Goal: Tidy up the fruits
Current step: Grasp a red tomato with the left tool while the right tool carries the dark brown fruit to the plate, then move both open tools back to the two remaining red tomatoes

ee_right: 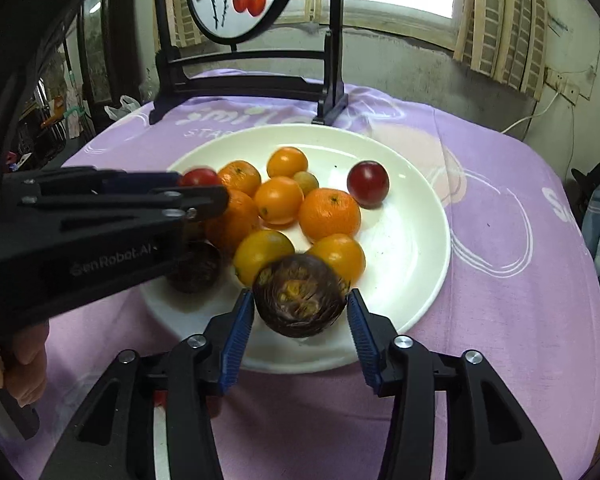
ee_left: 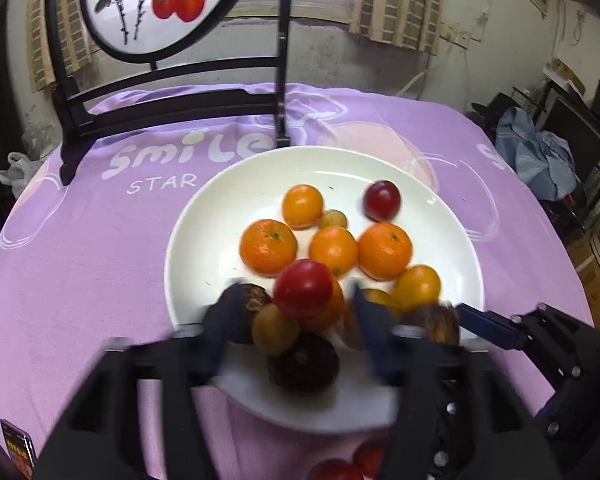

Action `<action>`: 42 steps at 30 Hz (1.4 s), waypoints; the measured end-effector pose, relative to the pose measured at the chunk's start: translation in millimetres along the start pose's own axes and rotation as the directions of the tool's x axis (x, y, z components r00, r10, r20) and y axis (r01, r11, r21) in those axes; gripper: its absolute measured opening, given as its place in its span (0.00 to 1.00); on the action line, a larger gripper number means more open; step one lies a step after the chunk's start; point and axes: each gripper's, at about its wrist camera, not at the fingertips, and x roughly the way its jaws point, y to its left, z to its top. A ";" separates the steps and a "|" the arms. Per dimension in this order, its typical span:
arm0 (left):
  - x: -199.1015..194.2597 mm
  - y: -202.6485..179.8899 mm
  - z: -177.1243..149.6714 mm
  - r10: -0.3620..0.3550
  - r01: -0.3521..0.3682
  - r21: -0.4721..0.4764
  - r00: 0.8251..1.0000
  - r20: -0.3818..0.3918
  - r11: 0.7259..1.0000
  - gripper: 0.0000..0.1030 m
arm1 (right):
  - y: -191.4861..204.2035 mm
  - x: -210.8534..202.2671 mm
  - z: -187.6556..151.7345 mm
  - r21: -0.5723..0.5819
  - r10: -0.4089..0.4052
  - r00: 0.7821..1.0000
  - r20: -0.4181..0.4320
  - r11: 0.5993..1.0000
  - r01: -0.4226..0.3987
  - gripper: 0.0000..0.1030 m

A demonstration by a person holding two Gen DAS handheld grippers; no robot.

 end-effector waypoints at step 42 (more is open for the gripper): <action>-85.6 37.1 -131.2 0.004 -0.005 0.017 1.000 0.026 1.000 0.89 | 56.8 -31.5 -86.3 -0.042 0.005 0.998 -0.061 0.999 -0.007 0.60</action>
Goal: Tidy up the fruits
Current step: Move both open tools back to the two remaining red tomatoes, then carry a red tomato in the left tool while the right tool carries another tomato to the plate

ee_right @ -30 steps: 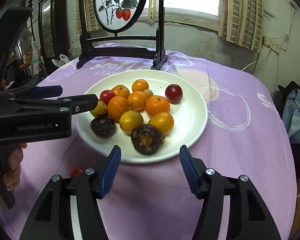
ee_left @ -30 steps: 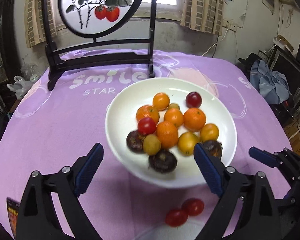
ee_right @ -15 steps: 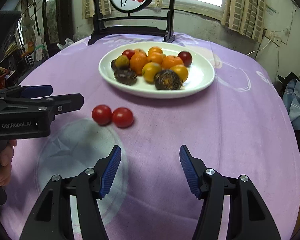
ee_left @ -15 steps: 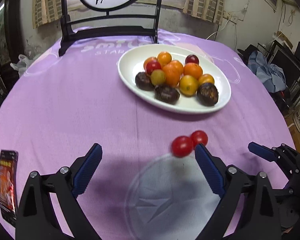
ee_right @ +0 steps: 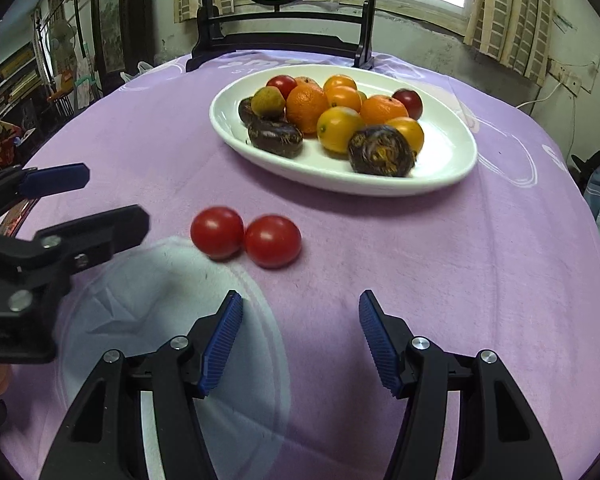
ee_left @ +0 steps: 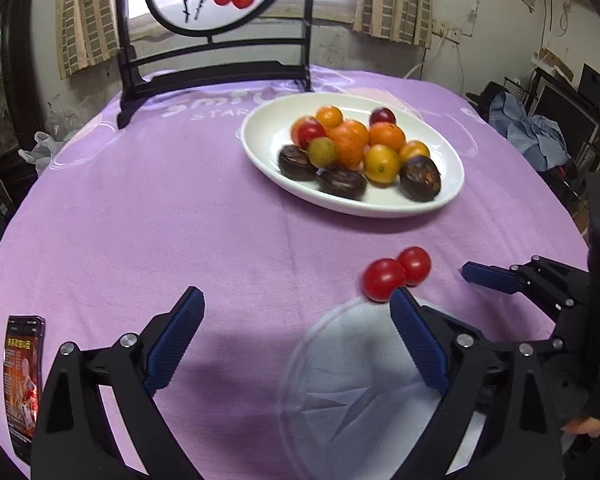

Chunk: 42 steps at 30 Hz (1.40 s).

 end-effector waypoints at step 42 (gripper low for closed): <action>50.1 -47.0 3.8 -0.057 0.066 0.084 0.992 -0.110 0.994 0.27 | -52.1 -29.1 -14.6 0.163 0.079 0.995 0.064 0.983 -0.089 0.30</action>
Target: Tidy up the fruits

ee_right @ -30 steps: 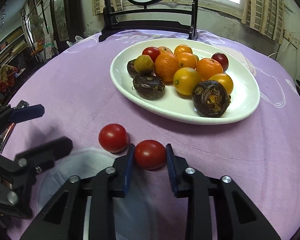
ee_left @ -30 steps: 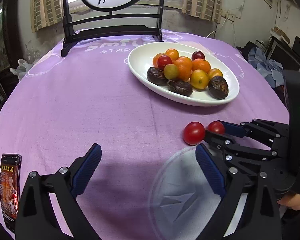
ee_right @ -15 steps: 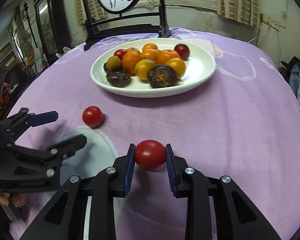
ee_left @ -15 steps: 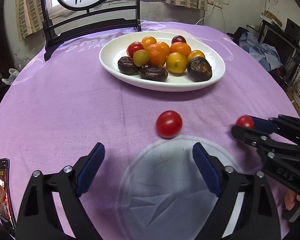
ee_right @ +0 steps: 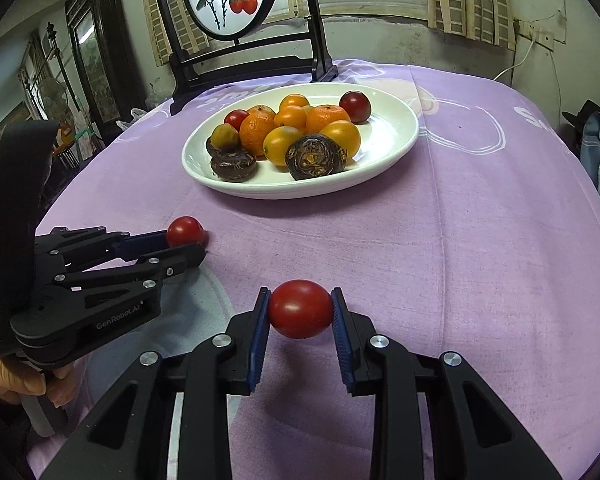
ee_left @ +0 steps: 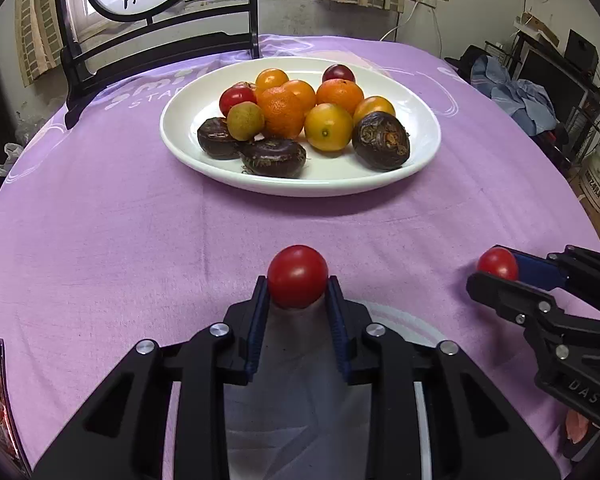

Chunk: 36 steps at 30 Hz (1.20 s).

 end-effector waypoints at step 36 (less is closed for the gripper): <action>28.2 36.6 136.4 0.113 -0.105 -0.099 0.990 0.087 0.990 0.65 | -15.1 61.3 139.5 -0.046 -0.063 0.994 0.086 0.997 0.067 0.50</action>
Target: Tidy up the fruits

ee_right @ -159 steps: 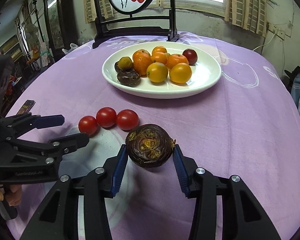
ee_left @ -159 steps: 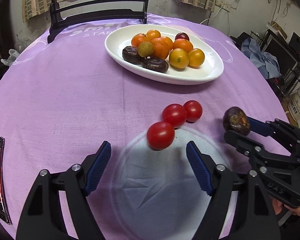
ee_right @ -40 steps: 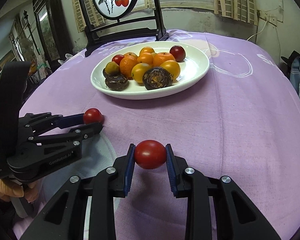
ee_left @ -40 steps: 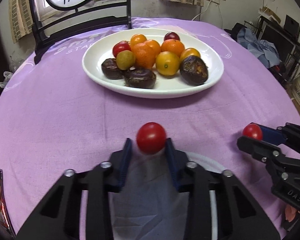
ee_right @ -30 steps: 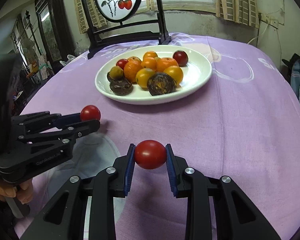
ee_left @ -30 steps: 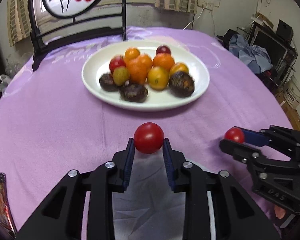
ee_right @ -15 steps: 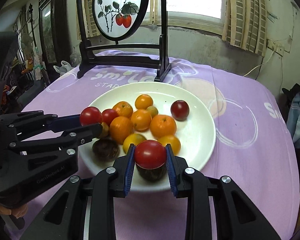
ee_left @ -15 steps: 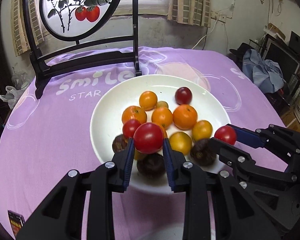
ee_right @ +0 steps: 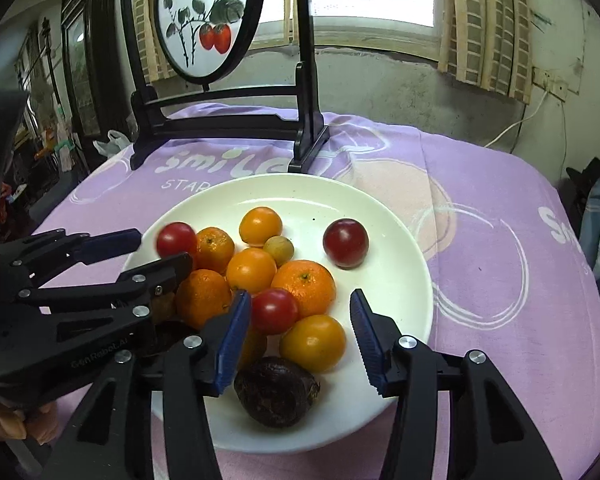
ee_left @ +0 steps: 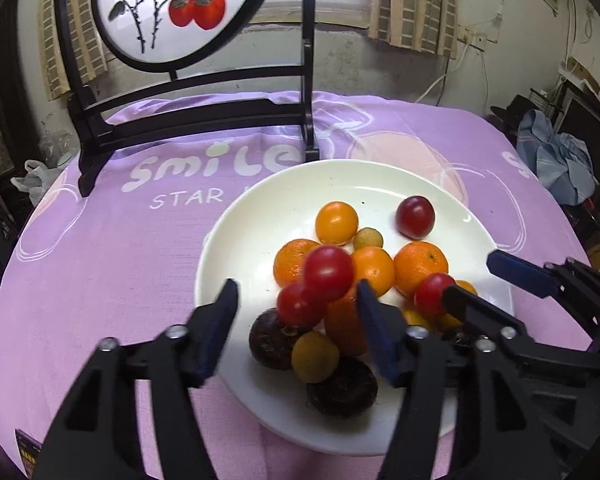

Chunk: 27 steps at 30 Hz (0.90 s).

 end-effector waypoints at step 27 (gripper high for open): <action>-145.3 0.2 -150.7 0.051 -0.049 -0.034 0.997 0.051 0.998 0.92 | 32.3 -120.5 -134.4 0.067 -0.065 0.998 -0.022 0.996 0.066 0.96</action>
